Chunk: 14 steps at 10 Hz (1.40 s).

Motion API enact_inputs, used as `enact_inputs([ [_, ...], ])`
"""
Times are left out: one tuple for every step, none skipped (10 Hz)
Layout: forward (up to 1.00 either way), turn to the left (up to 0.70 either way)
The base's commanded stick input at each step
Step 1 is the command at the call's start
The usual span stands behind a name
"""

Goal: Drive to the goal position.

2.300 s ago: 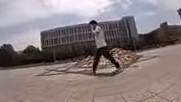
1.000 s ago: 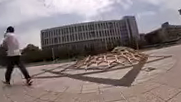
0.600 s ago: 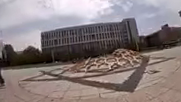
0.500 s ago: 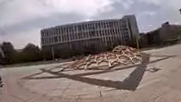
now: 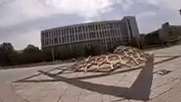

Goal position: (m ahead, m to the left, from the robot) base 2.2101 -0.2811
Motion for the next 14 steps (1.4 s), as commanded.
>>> enact_inputs([
  [0.7, 0.0],
  [0.7, 0.01],
  [0.7, 0.03],
  [0.7, 0.04],
  [0.7, 0.06],
  [0.7, 0.08],
  [0.7, 0.1],
  [0.7, 0.11],
  [0.7, 0.13],
  [0.7, 0.14],
  [0.7, 0.14],
  [0.7, 0.14],
  [0.7, 0.14],
  [0.7, 0.14],
])
